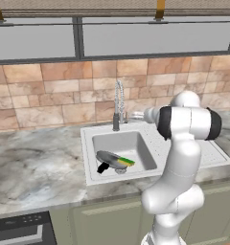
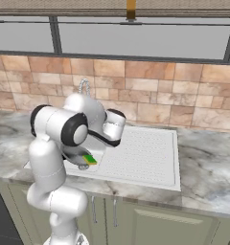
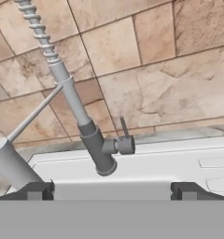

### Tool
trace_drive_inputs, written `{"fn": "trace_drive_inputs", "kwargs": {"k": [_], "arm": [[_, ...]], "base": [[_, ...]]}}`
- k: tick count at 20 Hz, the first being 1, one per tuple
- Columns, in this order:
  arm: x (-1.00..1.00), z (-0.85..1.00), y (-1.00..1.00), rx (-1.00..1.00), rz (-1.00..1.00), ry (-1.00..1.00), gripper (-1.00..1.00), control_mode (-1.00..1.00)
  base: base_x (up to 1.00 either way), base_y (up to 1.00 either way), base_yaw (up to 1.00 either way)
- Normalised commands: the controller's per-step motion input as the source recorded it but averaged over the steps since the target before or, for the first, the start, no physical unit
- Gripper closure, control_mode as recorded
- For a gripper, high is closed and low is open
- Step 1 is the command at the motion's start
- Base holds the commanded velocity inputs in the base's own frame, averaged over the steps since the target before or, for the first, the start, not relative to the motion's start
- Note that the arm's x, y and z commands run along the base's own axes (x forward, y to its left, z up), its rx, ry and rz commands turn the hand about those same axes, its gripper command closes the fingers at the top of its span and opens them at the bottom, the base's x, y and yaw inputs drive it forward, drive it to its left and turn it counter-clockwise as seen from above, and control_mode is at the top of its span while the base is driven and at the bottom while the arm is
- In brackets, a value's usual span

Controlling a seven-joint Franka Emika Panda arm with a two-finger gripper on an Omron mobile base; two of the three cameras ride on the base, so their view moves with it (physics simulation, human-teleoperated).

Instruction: Pick the pan and sponge and place them into the sink. Then turn on the water.

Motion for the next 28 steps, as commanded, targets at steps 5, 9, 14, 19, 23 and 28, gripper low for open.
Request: {"fn": "trace_drive_inputs", "kwargs": {"k": [5, 9, 14, 19, 23, 28], "arm": [[0.17, -0.11, -0.09, 0.06, 0.10, 0.00, -1.00, -1.00], [0.13, -0.10, -0.10, 0.05, 0.11, 0.00, -1.00, -1.00], [0.12, -0.09, -0.17, 0.05, 0.11, 0.00, -1.00, -1.00], [0.05, -0.16, -0.26, 0.04, 0.12, 0.00, -1.00, -1.00], [0.04, -0.05, -0.30, 0.05, 0.12, 0.00, -1.00, -1.00], [0.08, 0.00, -0.30, 0.08, 0.10, -0.02, -1.00, -1.00]], "base": [[0.00, 0.00, 0.00], [0.00, 0.00, 0.00], [0.00, 0.00, 0.00], [0.00, 0.00, 0.00], [0.00, 0.00, 0.00], [0.00, 0.00, 0.00]]}}
